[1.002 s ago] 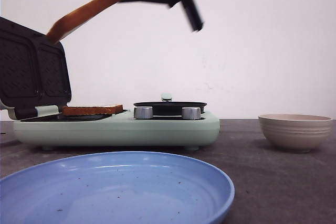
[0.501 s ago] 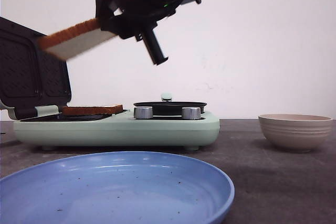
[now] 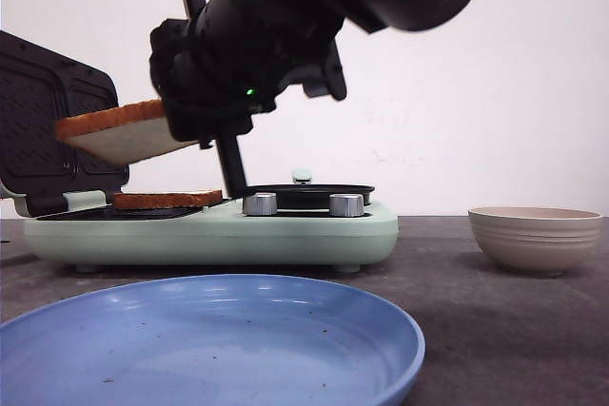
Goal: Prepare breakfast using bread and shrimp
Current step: 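Lower the bread slice onto the first slice in the press with the right gripper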
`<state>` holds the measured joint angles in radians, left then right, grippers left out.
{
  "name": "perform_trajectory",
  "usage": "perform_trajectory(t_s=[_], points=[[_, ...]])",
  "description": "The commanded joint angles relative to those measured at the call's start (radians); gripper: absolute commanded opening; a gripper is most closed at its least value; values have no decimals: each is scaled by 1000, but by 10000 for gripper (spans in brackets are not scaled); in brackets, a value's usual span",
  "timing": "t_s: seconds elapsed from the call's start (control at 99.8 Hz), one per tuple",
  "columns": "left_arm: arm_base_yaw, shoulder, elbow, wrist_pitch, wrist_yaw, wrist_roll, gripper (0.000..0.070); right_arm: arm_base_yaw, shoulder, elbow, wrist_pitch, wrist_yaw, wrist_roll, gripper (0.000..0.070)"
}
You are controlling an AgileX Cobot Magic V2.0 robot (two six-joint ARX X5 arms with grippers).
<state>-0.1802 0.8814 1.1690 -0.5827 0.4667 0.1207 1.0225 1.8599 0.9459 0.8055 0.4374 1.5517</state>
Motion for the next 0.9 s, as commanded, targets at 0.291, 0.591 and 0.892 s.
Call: perform_trajectory(t_s=[0.291,0.591,0.892], points=[[-21,4,10,26,-3,9,627,16,95,94,-2,8,48,3],[-24,4,10,26,-3,9,627,8,110,193,-112,28,31,3],[-34,5,10,29,-3,10,627,-1,156,243,-127,13,37,3]])
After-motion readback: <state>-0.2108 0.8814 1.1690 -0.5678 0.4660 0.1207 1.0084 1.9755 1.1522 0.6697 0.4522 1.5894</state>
